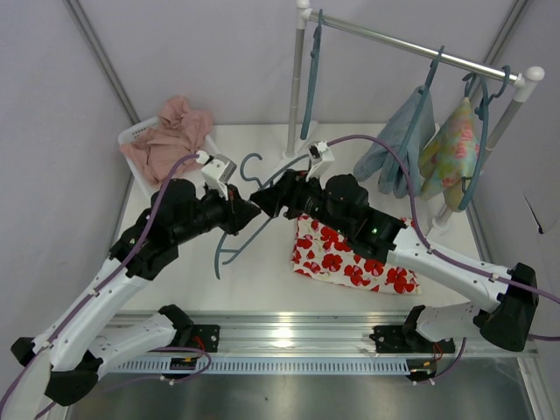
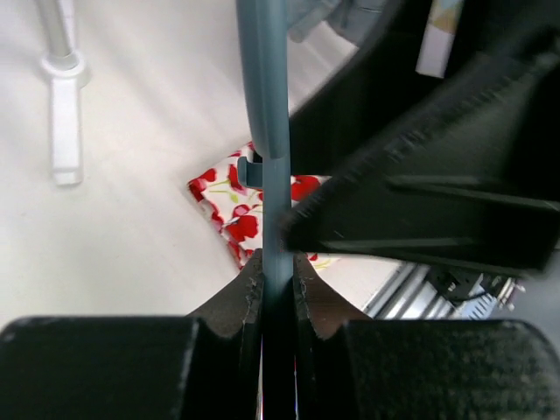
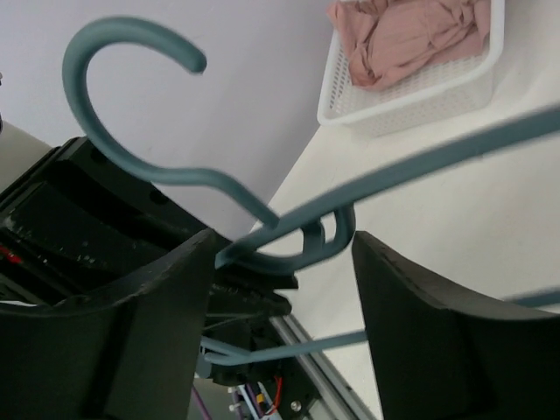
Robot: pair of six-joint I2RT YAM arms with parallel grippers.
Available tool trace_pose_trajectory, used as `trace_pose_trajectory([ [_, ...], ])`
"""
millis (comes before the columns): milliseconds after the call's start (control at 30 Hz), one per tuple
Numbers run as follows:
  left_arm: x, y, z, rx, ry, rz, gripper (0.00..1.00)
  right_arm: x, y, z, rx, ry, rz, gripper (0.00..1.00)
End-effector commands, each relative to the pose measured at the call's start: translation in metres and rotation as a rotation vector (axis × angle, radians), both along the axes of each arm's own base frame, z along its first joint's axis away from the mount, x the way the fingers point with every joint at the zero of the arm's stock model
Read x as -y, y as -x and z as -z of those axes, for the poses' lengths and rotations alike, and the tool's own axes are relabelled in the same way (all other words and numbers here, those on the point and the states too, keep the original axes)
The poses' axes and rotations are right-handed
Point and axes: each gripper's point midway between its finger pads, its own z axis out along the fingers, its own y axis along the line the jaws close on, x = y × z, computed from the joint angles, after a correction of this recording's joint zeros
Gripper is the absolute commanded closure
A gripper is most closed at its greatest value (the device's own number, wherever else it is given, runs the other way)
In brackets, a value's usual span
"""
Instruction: Place the skirt on the hanger
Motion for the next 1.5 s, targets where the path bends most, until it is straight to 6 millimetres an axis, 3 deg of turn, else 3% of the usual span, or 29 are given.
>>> trace_pose_trajectory([
  [0, -0.016, -0.02, 0.001, -0.018, 0.023, -0.157, 0.96, 0.003, 0.006, -0.01, -0.015, 0.002, -0.022, 0.27],
  [167, -0.038, -0.038, 0.035, -0.115, 0.002, -0.285, 0.98, 0.013, 0.014, 0.012, -0.06, 0.062, -0.028, 0.1],
  [300, -0.041, -0.038, 0.061, -0.145, -0.013, -0.3, 0.98, 0.02, 0.02, 0.03, -0.07, 0.121, -0.037, 0.08],
  [400, -0.052, -0.041, 0.085, -0.163, -0.03, -0.374, 0.98, 0.031, 0.018, 0.057, -0.108, 0.208, 0.004, 0.08],
  [433, -0.051, -0.045, 0.085, -0.152, -0.009, -0.387, 0.98, 0.036, 0.018, 0.074, -0.128, 0.256, 0.016, 0.08],
  [467, -0.054, -0.043, 0.1, -0.169, -0.014, -0.402, 0.98, 0.041, 0.018, 0.081, -0.138, 0.274, 0.031, 0.08],
  [567, -0.048, -0.05, 0.091, -0.117, 0.076, -0.403, 0.99, 0.064, 0.008, 0.121, -0.224, 0.366, 0.163, 0.09],
  [600, -0.05, -0.048, 0.105, -0.12, 0.079, -0.411, 0.98, 0.072, 0.004, 0.132, -0.239, 0.392, 0.211, 0.1],
  [767, -0.055, -0.05, 0.114, -0.075, 0.102, -0.439, 0.99, 0.087, 0.0, 0.174, -0.279, 0.499, 0.28, 0.15],
  [1133, -0.054, -0.052, 0.123, -0.01, 0.123, -0.452, 0.99, 0.081, -0.014, 0.254, -0.387, 0.734, 0.329, 0.32],
  [1467, -0.049, -0.057, 0.122, 0.027, 0.143, -0.455, 0.99, 0.07, -0.023, 0.29, -0.427, 0.811, 0.318, 0.37],
])
